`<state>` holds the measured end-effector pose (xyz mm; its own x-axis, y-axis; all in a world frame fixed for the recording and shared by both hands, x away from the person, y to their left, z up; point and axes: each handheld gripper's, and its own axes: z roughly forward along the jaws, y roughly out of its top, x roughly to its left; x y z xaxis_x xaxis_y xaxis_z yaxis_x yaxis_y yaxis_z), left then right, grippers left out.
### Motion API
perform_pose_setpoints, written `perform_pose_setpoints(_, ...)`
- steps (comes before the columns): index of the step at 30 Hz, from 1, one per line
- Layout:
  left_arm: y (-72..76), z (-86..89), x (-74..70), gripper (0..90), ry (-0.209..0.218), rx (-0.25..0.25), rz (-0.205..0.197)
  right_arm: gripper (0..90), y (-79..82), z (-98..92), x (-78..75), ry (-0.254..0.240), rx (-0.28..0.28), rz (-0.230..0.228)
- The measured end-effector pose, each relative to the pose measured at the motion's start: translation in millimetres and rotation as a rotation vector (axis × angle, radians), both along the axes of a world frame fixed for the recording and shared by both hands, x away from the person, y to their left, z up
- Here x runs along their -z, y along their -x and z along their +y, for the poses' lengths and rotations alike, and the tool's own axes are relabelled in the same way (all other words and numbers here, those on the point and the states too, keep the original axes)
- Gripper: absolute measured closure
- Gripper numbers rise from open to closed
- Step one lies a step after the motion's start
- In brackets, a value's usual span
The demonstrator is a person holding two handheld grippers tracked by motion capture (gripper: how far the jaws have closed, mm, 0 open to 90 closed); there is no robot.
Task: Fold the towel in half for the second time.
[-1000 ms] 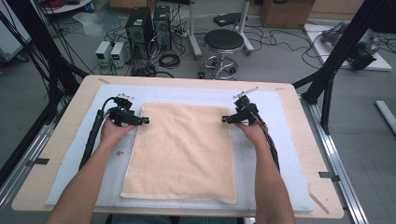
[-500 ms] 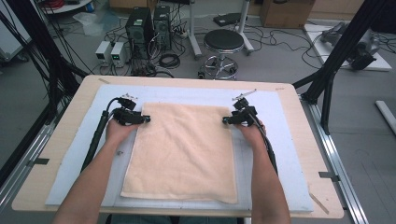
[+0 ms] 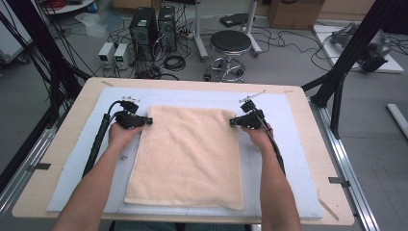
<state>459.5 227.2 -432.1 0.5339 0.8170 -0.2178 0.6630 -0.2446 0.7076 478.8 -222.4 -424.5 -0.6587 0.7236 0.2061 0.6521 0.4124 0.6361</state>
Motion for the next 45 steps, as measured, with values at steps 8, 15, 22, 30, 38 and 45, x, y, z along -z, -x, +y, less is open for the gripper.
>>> perform_pose_setpoints(8, 7.1, 5.0, -14.7, 82.8, 0.026, 0.027, -0.055, 84.1, 8.8, -5.9, -19.8, -0.029, -0.038, -0.075)
perform_pose_setpoints(15, 25.9, 11.7, -32.8, 82.9, 0.048, 0.068, -0.132, 84.1, 26.8, -5.8, -41.6, -0.054, -0.11, -0.138)
perform_pose_setpoints(22, 64.1, 15.5, -43.9, 82.9, 0.027, 0.126, -0.208, 84.0, 66.9, -7.2, -65.5, -0.066, -0.201, -0.231)
perform_pose_setpoints(30, 115.0, 17.4, -31.3, 82.7, -0.009, 0.209, -0.219, 83.9, 123.3, -12.6, -57.4, -0.039, -0.273, -0.237)
perform_pose_setpoints(38, 139.7, 16.5, -9.0, 81.4, 0.0, 0.236, -0.183, 80.8, 150.9, -18.6, -23.6, -0.001, -0.289, -0.16)
perform_pose_setpoints(45, 142.6, 24.3, -12.1, 65.8, -0.012, 0.271, -0.161, 59.9, 147.3, -30.0, -18.3, -0.031, -0.233, -0.136)
